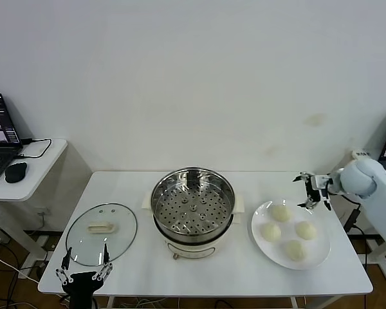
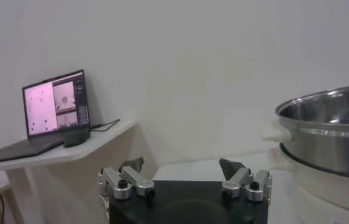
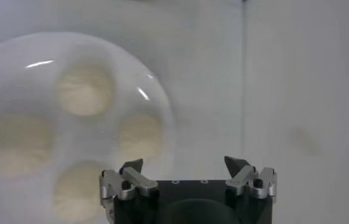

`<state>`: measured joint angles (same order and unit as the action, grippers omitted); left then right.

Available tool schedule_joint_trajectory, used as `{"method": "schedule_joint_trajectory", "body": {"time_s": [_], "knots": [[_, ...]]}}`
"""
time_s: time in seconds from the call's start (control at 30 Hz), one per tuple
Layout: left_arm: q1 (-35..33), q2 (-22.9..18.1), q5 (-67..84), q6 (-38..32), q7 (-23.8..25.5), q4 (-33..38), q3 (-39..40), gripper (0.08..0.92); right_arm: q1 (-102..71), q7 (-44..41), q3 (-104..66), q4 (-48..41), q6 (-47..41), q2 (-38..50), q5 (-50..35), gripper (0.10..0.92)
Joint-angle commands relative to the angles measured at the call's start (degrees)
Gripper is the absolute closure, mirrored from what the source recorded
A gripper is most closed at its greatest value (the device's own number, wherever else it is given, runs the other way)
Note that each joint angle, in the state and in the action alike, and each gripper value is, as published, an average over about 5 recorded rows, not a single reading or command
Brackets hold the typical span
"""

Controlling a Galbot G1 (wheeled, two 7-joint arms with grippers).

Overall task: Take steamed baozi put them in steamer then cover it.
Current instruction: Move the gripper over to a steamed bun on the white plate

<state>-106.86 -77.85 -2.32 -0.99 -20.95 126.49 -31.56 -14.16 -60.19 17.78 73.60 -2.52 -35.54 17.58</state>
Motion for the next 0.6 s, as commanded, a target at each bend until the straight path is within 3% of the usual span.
{"method": "schedule_joint_trajectory", "body": {"time_s": [0.03, 0.6], "knots": [[0.06, 0.03, -0.54, 0.17, -0.19, -0.27, -0.29, 0.177, 9.64, -5.02, 13.79, -7.12, 0.74, -3.01, -1.53, 0.203], [0.35, 0.41, 0.88, 0.09, 0.11, -0.10, -2.16, 0.177, 5.73, -1.71, 13.22, -12.00, -0.40, -8.93, 3.40, 0.203]]}}
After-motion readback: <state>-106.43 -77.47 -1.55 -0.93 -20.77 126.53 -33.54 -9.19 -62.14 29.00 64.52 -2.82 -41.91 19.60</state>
